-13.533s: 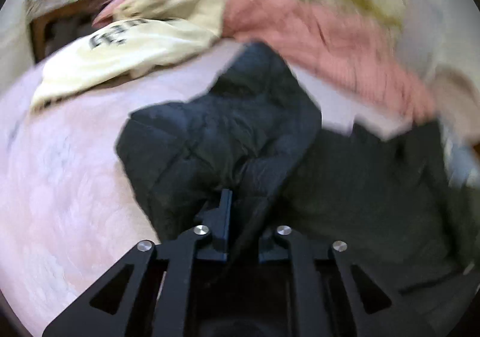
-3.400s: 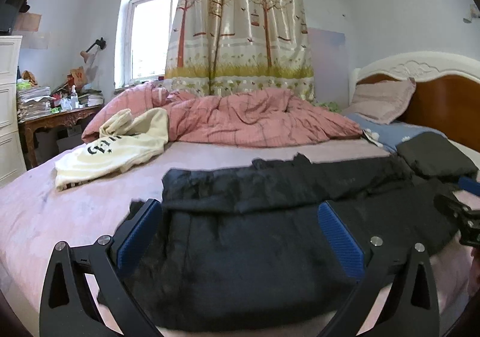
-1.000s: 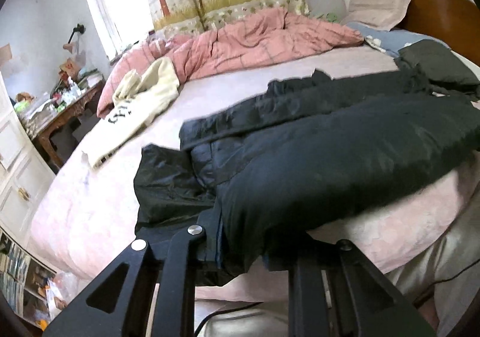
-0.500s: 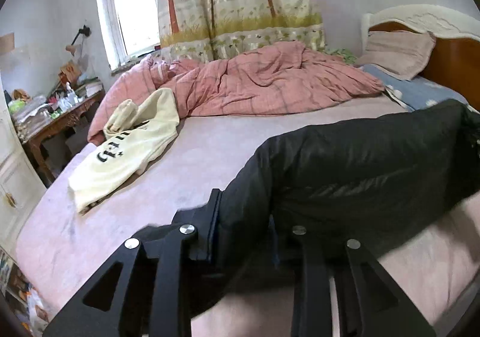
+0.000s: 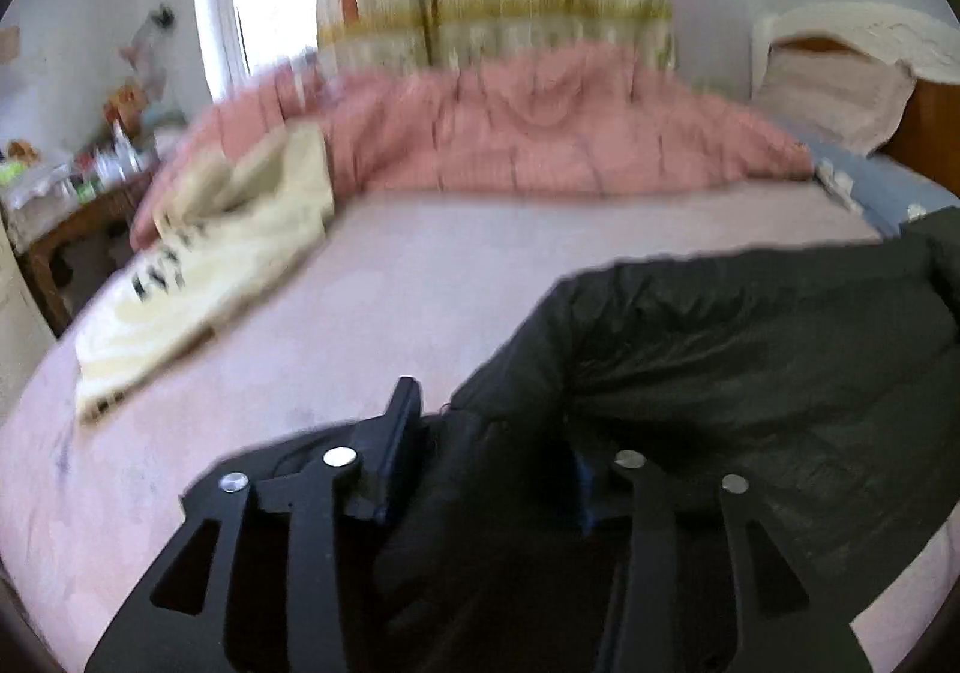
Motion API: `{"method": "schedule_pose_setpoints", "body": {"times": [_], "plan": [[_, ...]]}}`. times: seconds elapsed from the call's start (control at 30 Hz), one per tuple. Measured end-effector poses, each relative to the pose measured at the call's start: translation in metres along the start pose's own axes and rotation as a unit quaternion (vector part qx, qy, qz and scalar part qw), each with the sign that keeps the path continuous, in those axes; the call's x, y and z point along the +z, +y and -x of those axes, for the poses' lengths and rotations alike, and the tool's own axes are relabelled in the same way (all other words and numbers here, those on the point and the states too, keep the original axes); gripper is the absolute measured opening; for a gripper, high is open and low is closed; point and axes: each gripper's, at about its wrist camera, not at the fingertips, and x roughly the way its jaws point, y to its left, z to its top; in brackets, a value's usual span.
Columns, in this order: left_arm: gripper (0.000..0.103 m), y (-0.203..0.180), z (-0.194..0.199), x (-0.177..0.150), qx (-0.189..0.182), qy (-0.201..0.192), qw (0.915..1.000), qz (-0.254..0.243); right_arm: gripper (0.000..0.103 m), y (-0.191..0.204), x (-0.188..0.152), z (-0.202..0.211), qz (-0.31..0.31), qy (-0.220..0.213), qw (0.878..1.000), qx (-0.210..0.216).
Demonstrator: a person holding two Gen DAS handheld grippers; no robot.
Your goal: Fold large clothes
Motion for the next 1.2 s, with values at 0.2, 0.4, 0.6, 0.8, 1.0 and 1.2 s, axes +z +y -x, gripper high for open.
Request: {"method": "schedule_pose_setpoints", "body": {"times": [0.2, 0.4, 0.6, 0.8, 1.0, 1.2], "plan": [[0.081, 0.023, 0.067, 0.007, -0.027, -0.151, 0.9863, 0.06, 0.089, -0.04, 0.003, 0.051, -0.085, -0.101, 0.991, 0.013], [0.081, 0.025, 0.078, 0.018, -0.069, -0.123, 0.9885, 0.054, 0.096, -0.064, 0.009, 0.073, -0.143, -0.118, 0.971, 0.151], [0.081, 0.032, 0.025, 0.007, -0.017, -0.06, 0.9948, 0.081, 0.087, -0.037, 0.013, 0.017, -0.092, -0.022, 0.983, 0.155], [0.081, 0.058, -0.021, -0.004, -0.004, -0.007, 0.9924, 0.123, 0.074, -0.043, -0.007, -0.042, -0.118, 0.072, 0.98, 0.143], [0.099, 0.07, -0.055, -0.023, -0.01, 0.079, 0.9855, 0.15, 0.082, -0.037, -0.028, -0.065, -0.112, 0.104, 0.979, 0.137], [0.103, 0.072, -0.075, -0.039, -0.03, 0.103, 0.9793, 0.172, 0.089, -0.033, -0.032, -0.072, -0.114, 0.124, 0.976, 0.141]]}}
